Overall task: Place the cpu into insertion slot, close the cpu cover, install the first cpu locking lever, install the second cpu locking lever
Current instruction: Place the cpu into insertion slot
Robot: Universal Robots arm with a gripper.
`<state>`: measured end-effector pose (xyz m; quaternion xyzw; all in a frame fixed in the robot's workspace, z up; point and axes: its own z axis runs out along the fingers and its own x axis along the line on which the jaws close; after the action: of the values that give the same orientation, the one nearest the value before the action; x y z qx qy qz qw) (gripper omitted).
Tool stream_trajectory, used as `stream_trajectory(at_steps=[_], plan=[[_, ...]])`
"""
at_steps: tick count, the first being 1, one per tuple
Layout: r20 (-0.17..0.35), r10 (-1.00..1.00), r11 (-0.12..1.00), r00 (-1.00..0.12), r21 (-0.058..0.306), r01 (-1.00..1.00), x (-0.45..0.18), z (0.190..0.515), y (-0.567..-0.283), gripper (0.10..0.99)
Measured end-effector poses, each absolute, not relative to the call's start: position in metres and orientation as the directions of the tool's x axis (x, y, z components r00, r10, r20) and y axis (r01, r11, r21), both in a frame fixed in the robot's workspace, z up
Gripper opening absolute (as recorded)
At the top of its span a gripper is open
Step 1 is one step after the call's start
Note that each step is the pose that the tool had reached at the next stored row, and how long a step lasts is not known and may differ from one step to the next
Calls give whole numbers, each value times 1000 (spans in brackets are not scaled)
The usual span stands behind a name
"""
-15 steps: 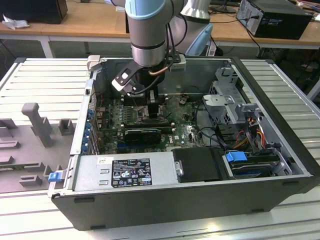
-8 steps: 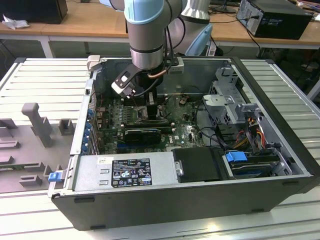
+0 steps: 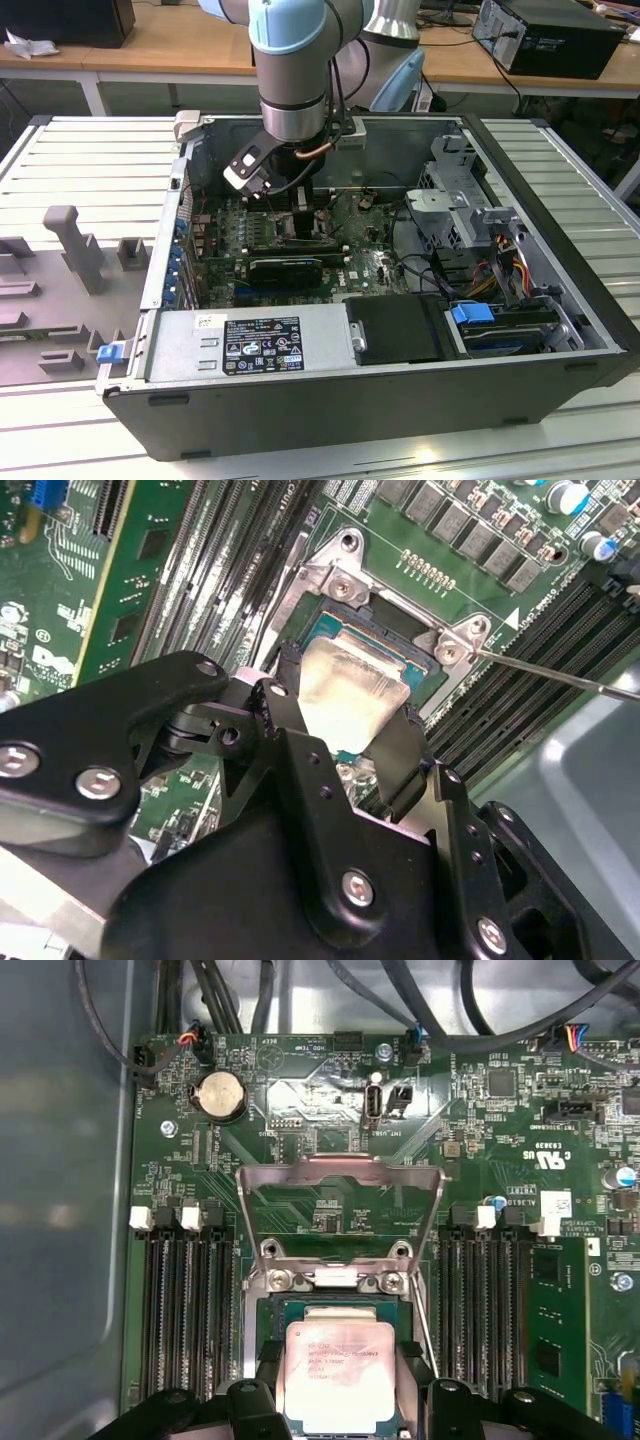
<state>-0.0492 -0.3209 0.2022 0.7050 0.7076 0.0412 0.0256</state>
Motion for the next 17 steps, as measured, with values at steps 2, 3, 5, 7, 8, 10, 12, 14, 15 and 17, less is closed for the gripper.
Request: stream_trajectory(at_steps=[2,3,5,7,8,10,12,14,15,17], plan=[[21,1000,3,-5,94,996,-50,200,-321,529],[21,1000,3,-5,94,996,-50,200,-321,529],[22,1000,3,-5,94,996,-50,200,-321,529],[22,1000,3,-5,94,996,-50,200,-321,529],[22,1000,3,-5,94,996,-50,200,-321,529],[22,1000,3,-5,95,995,-50,200,-321,537],[22,1000,3,-5,94,996,-50,200,-321,604],[21,1000,3,-5,94,996,-50,201,-320,604],[22,1000,3,-5,94,996,-50,205,-320,604],[22,1000,3,-5,94,996,-50,208,-320,604]])
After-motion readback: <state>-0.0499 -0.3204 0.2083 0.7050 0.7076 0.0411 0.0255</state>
